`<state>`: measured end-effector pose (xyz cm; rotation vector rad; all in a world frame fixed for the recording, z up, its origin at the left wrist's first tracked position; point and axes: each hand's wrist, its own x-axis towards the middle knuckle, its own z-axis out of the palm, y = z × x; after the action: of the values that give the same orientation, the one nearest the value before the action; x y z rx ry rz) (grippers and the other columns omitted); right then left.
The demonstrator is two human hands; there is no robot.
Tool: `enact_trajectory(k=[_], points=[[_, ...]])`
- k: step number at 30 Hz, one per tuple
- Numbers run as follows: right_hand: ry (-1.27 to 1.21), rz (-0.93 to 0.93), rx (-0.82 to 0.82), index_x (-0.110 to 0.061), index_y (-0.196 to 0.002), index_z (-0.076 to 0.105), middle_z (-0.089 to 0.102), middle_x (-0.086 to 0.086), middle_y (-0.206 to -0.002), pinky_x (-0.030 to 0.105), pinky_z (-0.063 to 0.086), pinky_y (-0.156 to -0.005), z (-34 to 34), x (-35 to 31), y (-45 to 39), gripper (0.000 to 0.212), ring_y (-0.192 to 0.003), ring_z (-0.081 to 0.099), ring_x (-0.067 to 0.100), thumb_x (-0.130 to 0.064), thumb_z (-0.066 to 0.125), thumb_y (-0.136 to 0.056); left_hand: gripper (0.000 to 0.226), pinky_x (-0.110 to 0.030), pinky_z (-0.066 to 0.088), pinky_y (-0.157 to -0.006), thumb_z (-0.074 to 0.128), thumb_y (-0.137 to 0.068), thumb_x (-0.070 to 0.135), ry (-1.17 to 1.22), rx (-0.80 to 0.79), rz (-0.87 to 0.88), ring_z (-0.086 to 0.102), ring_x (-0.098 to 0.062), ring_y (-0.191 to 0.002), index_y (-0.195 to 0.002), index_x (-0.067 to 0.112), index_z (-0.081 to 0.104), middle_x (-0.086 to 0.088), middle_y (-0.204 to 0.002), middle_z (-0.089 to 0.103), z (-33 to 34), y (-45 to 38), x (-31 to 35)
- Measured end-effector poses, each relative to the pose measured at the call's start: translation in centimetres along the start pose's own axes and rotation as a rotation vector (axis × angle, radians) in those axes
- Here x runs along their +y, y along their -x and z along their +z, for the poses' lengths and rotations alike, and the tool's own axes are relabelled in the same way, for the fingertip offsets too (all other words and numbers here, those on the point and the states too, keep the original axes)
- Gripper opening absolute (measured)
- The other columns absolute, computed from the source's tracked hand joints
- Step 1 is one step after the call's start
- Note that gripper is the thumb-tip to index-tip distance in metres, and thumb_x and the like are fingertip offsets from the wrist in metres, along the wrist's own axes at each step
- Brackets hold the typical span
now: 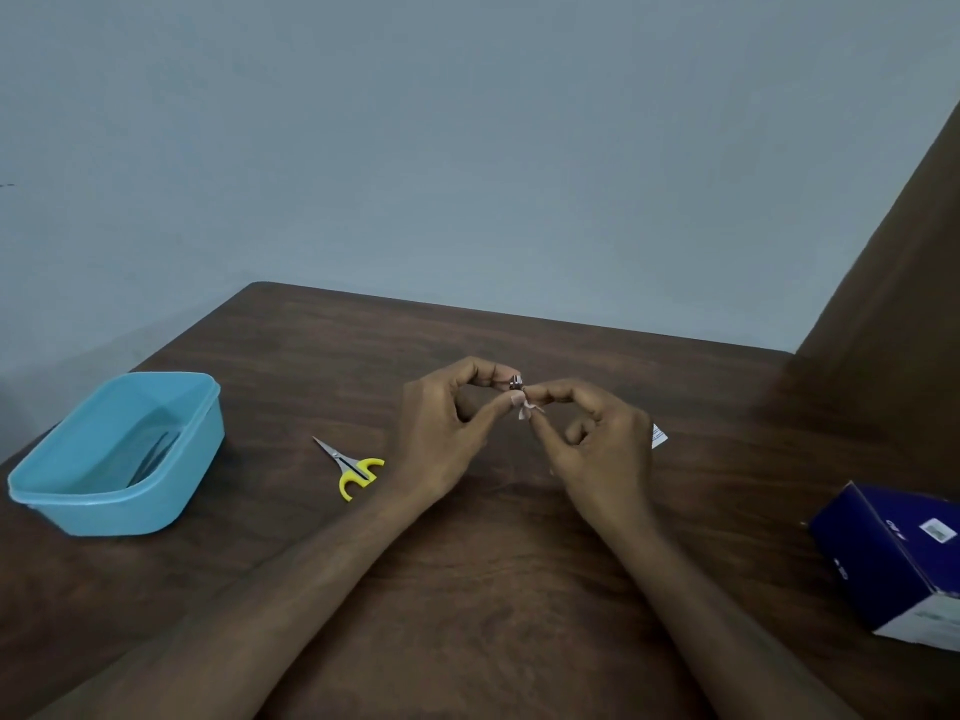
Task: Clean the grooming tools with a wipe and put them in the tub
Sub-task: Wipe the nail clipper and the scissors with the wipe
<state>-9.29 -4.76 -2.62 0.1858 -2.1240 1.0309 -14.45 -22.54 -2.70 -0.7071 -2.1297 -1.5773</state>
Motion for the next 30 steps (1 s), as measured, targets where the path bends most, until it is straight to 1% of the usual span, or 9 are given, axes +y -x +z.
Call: enact_trajectory(k=[3, 6, 9, 12, 17, 23, 26, 28, 30], points=[[0.056, 0.019, -0.047, -0.031, -0.099, 0.079, 0.077, -0.025, -0.09, 0.012, 0.035, -0.054, 0.0, 0.2, 0.0, 0.022, -0.043, 0.05, 0.012, -0.017, 0.086, -0.084, 0.012, -0.041, 0.056, -0.053, 0.083, -0.092, 0.034, -0.016, 0.005, 0.004, 0.065, -0.026, -0.052, -0.102, 0.035, 0.077, 0.018, -0.095, 0.078, 0.1, 0.0, -0.1], [-0.042, 0.038, 0.011, -0.03, -0.102, 0.078, 0.077, -0.023, -0.094, 0.016, 0.033, -0.049, 0.0, -0.1, -0.1, 0.024, -0.039, 0.044, 0.012, -0.014, 0.086, -0.086, 0.014, -0.041, 0.055, -0.051, 0.079, -0.09, 0.045, -0.038, -0.022, 0.031, 0.066, -0.02, -0.051, -0.1, 0.036, 0.076, 0.017, -0.092, 0.078, 0.1, 0.1, -0.1], [-0.115, 0.049, 0.043, -0.028, -0.103, 0.077, 0.076, -0.02, -0.096, 0.031, 0.042, -0.039, -0.1, -0.1, -0.1, 0.023, -0.039, 0.044, 0.018, -0.012, 0.085, -0.088, 0.013, -0.04, 0.056, -0.052, 0.08, -0.091, 0.045, -0.046, -0.04, 0.033, 0.066, -0.011, -0.049, -0.1, 0.037, 0.075, 0.011, -0.083, 0.078, 0.0, 0.2, -0.3], [-0.091, 0.087, -0.015, -0.03, -0.103, 0.075, 0.076, -0.02, -0.096, 0.047, 0.051, -0.04, 0.3, 0.4, -0.1, 0.024, -0.04, 0.046, 0.021, -0.014, 0.085, -0.088, 0.011, -0.037, 0.056, -0.053, 0.083, -0.092, 0.038, -0.028, -0.014, 0.003, 0.067, -0.008, -0.049, -0.1, 0.033, 0.076, 0.012, -0.086, 0.079, -0.1, 0.2, -0.2], [-0.126, 0.099, 0.012, -0.031, -0.106, 0.075, 0.076, -0.017, -0.096, 0.049, 0.05, -0.04, 0.1, 0.2, -0.1, 0.028, -0.041, 0.045, 0.023, -0.013, 0.085, -0.087, 0.012, -0.034, 0.056, -0.054, 0.081, -0.092, 0.041, -0.068, -0.03, 0.0, 0.065, -0.003, -0.051, -0.101, 0.035, 0.076, 0.024, -0.093, 0.077, 0.1, 0.2, 0.2], [-0.119, 0.13, -0.04, -0.031, -0.104, 0.073, 0.077, -0.018, -0.094, 0.048, 0.053, -0.043, 0.1, 0.5, 0.0, 0.024, -0.04, 0.048, 0.024, -0.019, 0.084, -0.087, 0.012, -0.023, 0.048, -0.059, 0.082, -0.092, 0.039, -0.18, -0.004, 0.072, 0.064, 0.01, -0.062, -0.102, 0.033, 0.077, 0.029, -0.082, 0.071, 0.3, 0.3, 0.4], [-0.084, 0.116, -0.056, -0.031, -0.099, 0.072, 0.077, -0.018, -0.09, 0.032, 0.05, -0.044, -0.2, 0.6, -0.2, 0.018, -0.039, 0.051, 0.018, -0.024, 0.084, -0.086, 0.013, -0.029, 0.054, -0.062, 0.078, -0.094, 0.042, -0.294, 0.026, 0.141, 0.066, 0.004, -0.068, -0.103, 0.033, 0.076, 0.025, -0.093, 0.074, 0.7, 0.1, 0.8], [-0.122, 0.152, -0.026, -0.032, -0.098, 0.071, 0.076, -0.017, -0.089, 0.032, 0.05, -0.045, -0.2, 0.9, -0.3, 0.02, -0.041, 0.053, 0.019, -0.024, 0.085, -0.086, 0.013, -0.035, 0.057, -0.064, 0.076, -0.095, 0.045, -0.39, 0.057, 0.183, 0.066, -0.001, -0.067, -0.104, 0.035, 0.075, 0.024, -0.098, 0.074, 1.0, 0.5, 1.8], [-0.233, 0.238, -0.026, -0.032, -0.102, 0.07, 0.077, -0.013, -0.089, 0.04, 0.058, -0.051, -0.3, 1.2, -0.4, 0.023, -0.046, 0.061, 0.022, -0.025, 0.086, -0.087, 0.012, -0.036, 0.057, -0.063, 0.077, -0.094, 0.044, -0.45, 0.114, 0.161, 0.066, -0.001, -0.066, -0.103, 0.038, 0.074, 0.024, -0.091, 0.072, 1.7, 0.9, 3.0]])
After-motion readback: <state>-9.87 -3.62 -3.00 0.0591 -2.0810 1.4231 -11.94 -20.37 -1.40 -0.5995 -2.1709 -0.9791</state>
